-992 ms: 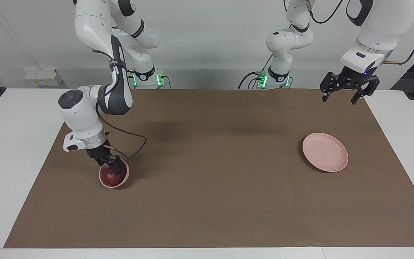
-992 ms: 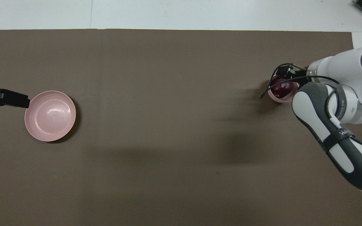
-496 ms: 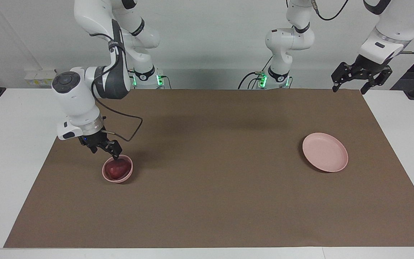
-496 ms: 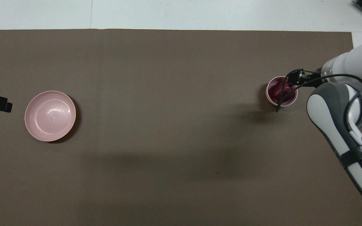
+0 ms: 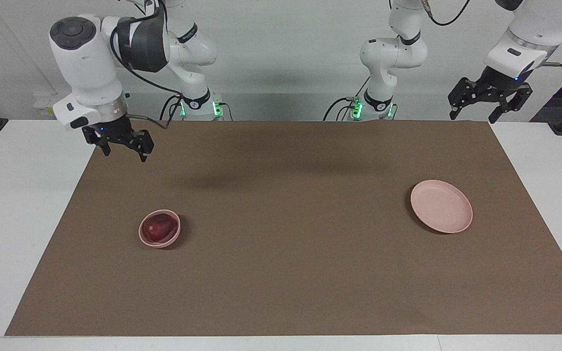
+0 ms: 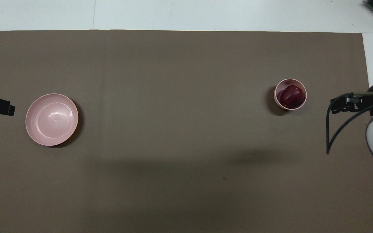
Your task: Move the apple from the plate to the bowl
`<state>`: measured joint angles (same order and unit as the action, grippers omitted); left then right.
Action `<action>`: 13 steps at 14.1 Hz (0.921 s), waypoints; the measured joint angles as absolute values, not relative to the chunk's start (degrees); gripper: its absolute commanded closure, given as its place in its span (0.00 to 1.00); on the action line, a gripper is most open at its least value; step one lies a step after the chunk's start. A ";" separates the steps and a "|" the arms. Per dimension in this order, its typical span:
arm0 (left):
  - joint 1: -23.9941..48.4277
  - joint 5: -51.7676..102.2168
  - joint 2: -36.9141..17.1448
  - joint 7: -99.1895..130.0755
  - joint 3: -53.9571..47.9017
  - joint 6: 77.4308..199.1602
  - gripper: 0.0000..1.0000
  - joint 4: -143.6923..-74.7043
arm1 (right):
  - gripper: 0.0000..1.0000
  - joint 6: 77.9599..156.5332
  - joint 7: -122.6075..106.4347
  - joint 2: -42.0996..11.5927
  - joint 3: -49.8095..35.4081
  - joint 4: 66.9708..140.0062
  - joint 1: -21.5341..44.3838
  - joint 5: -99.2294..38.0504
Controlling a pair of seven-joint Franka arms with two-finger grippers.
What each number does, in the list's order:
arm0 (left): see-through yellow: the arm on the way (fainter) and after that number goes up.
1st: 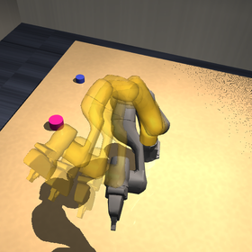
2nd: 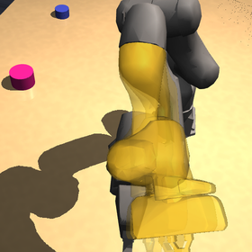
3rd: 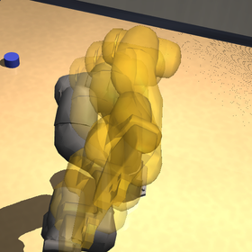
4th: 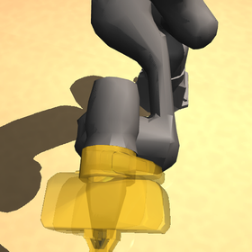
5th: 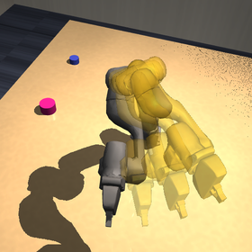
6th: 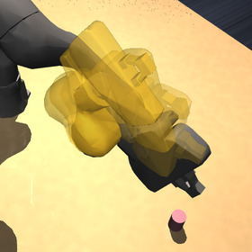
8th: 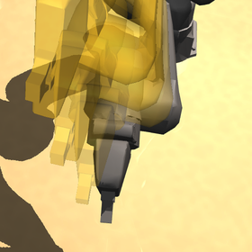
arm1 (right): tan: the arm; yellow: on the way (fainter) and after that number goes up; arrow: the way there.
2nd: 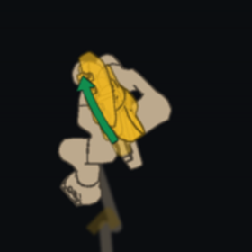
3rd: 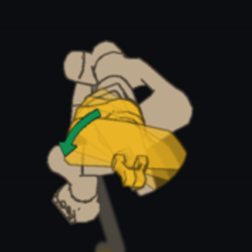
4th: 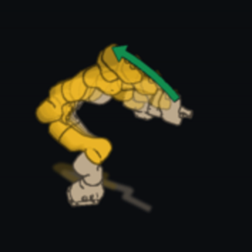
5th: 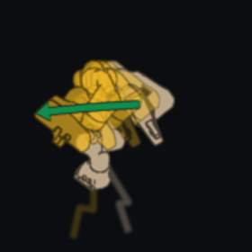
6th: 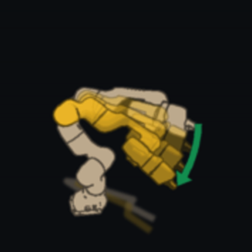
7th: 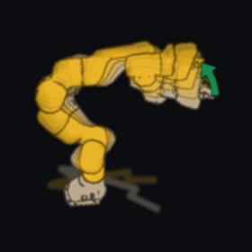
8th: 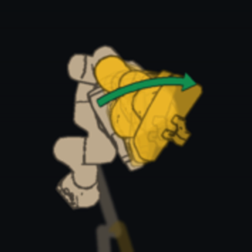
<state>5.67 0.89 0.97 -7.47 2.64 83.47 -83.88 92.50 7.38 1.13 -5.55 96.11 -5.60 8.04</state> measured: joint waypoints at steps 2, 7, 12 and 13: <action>5.70 0.92 0.97 -7.47 2.53 83.47 0.00 -83.88 | 0.00 87.79 7.38 1.97 -5.55 93.16 -5.60 6.96; 5.69 0.92 0.97 -7.47 3.01 83.47 0.00 -83.88 | 0.00 86.78 6.31 1.16 -5.29 91.32 -5.90 3.23; 5.69 0.93 0.97 -7.47 3.02 83.47 0.00 -83.88 | 0.00 88.85 5.90 0.84 -5.25 91.20 -6.22 1.15; 5.69 0.93 0.97 -7.47 3.02 83.47 0.00 -83.88 | 0.00 88.84 5.90 0.84 -5.25 91.20 -6.23 1.14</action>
<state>5.69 0.93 0.97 -7.47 3.02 83.47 -83.88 88.84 5.90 0.84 -5.25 91.20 -6.23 1.14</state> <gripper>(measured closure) 0.000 0.000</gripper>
